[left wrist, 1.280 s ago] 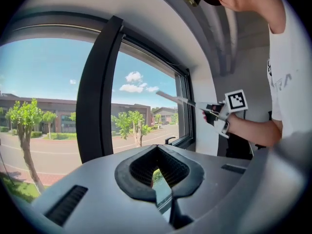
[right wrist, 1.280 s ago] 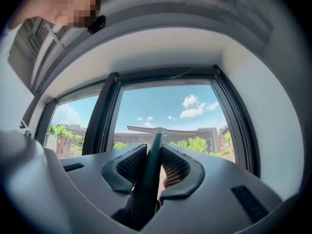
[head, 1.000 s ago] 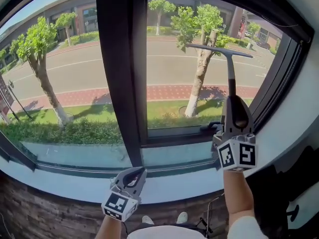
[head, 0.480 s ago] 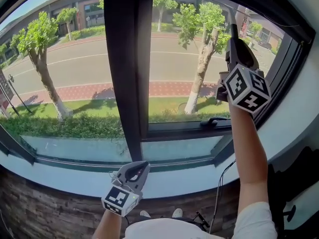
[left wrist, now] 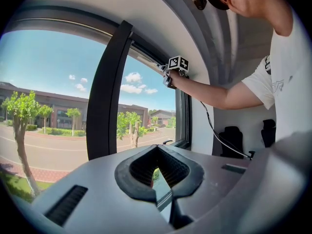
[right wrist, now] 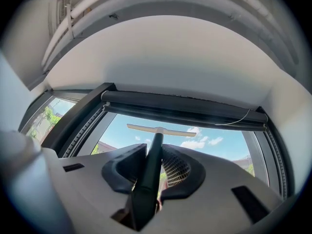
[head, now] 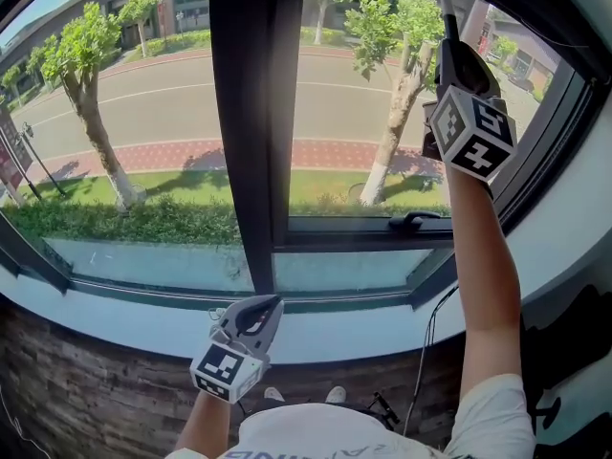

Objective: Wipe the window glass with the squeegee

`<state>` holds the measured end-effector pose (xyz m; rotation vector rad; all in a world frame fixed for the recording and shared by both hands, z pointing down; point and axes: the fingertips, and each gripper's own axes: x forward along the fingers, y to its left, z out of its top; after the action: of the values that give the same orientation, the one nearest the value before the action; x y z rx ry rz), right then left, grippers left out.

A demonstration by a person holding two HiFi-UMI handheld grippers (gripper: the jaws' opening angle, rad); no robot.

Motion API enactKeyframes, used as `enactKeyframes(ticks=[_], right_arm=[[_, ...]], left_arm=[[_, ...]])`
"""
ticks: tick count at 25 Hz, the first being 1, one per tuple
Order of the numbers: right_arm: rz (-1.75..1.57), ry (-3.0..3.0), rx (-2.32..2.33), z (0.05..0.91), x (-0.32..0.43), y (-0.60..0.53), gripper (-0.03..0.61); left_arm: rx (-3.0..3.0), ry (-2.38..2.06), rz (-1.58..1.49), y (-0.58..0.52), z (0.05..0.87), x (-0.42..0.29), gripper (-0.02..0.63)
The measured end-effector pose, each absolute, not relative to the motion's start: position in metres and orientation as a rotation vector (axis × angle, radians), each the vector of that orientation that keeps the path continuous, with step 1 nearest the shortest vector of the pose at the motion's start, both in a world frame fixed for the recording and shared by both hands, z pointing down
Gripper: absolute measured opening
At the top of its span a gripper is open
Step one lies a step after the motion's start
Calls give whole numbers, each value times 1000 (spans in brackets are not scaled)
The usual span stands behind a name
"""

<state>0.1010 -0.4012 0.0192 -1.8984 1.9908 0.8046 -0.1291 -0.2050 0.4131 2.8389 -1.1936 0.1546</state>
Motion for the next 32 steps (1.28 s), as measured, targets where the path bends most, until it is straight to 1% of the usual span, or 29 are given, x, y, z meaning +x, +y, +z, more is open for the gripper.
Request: enactKeyframes(ticks=[7,32], right_arm=[[792,2017,-1888,41,104,-401,100],[699,2157,-1968,182,115,-389,100]], left_arm=[[2845,-1217,156,-207,408,-128,17],[2835,-1188,123,-207,403,-117,17]])
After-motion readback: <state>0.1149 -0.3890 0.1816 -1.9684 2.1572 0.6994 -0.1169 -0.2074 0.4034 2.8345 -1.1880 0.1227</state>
